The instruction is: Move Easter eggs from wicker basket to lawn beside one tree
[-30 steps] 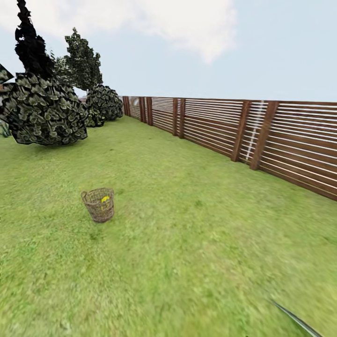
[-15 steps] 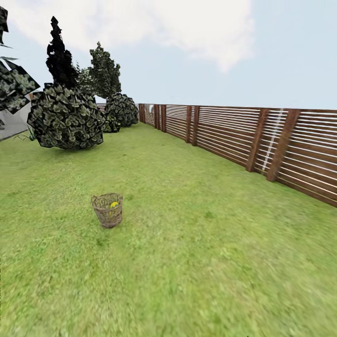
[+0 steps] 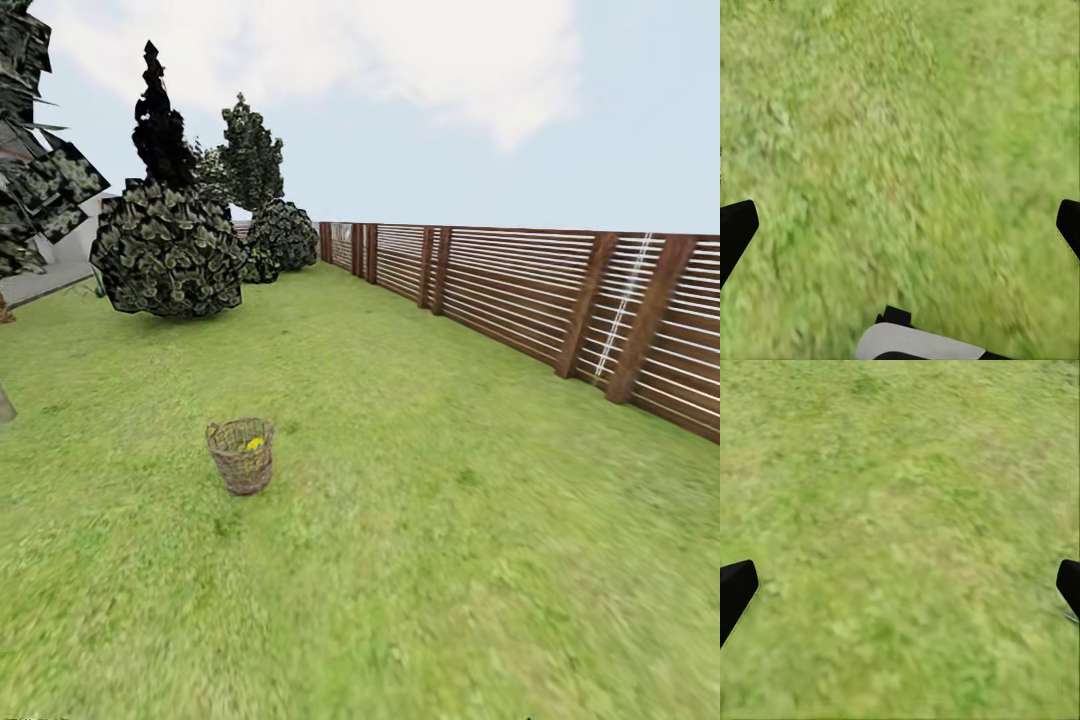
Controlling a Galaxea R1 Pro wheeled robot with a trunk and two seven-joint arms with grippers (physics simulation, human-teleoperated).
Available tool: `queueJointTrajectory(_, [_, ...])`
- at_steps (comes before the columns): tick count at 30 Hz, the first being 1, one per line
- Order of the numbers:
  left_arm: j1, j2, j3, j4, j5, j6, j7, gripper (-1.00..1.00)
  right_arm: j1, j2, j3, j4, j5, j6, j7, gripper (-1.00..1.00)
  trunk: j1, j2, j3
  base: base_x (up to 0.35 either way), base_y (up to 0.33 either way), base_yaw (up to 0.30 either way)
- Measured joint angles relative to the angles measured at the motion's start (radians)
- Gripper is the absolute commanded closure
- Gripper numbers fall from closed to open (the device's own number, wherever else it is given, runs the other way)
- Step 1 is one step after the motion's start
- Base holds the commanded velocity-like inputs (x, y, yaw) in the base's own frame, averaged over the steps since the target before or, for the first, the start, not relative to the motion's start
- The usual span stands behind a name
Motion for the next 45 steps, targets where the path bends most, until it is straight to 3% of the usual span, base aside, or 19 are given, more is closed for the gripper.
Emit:
queueJointTrajectory(27, [0.000, 0.000, -0.001, 0.000, 0.000, 0.001, 0.000, -1.00, 0.000, 0.000, 0.007, 0.001, 0.008, 0.001, 0.000, -1.00, 0.000, 0.000, 0.000, 0.281, -0.210, 0.277])
queueJointTrajectory(45, [0.000, 0.000, -0.002, 0.000, 0.000, 0.000, -0.001, -1.00, 0.000, -0.009, 0.003, 0.000, 0.003, -0.003, 0.000, -1.00, 0.000, 0.000, 0.013, 0.125, -0.124, 0.206])
